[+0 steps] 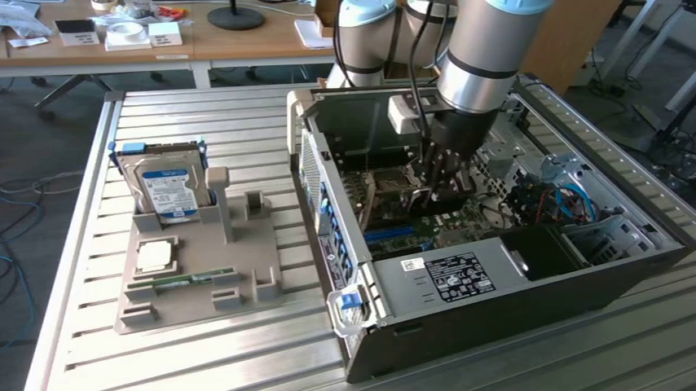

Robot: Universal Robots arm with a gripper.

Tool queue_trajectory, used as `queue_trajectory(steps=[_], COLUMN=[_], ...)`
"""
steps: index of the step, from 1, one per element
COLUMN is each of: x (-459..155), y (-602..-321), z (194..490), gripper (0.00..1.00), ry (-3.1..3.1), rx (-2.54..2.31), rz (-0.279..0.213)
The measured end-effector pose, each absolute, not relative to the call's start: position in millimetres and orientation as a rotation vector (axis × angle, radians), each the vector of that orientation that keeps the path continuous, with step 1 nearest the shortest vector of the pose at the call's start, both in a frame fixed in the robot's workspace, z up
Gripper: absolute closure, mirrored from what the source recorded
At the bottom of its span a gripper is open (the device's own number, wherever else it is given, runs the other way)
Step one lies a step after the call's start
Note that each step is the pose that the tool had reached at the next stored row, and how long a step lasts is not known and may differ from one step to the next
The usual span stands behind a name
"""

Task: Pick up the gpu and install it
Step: 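Insert the gpu into the slot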

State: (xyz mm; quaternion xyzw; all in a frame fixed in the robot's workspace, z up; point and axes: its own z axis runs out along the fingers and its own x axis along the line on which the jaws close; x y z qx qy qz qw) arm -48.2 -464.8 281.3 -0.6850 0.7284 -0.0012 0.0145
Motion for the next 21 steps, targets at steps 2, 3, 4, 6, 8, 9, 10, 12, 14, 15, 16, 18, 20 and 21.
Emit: queue_trajectory(steps=[2,3,4,6,8,9,10,12,14,15,16,18,20,21], x=[-48.4,-48.4,-48.5,-48.5,-49.0,-50.0,-51.4,-53.6,-54.4,-54.4,-54.5,-54.5,-54.6,-54.6], y=[-464.8,-464.8,-464.8,-464.8,-464.7,-464.7,-464.7,-464.8,-464.7,-465.2,-465.9,-467.8,-468.1,-468.1], z=[281.2,281.1,281.0,281.0,281.0,280.9,280.9,280.9,280.9,281.0,281.0,281.0,280.9,280.9], gripper=[0.73,0.73,0.73,0.73,0.73,0.73,0.73,0.73,0.73,0.73,0.73,0.73,0.73,0.73], ry=[2.268,2.268,2.268,2.268,2.268,2.268,2.267,2.268,2.268,2.267,2.267,2.268,2.268,2.268], rx=[-2.133,-2.133,-2.132,-2.132,-2.132,-2.132,-2.132,-2.132,-2.132,-2.132,-2.132,-2.132,-2.132,-2.132], rz=[-0.004,-0.004,-0.004,-0.004,-0.004,-0.004,-0.004,-0.004,-0.004,-0.004,-0.004,-0.004,-0.004,-0.004])
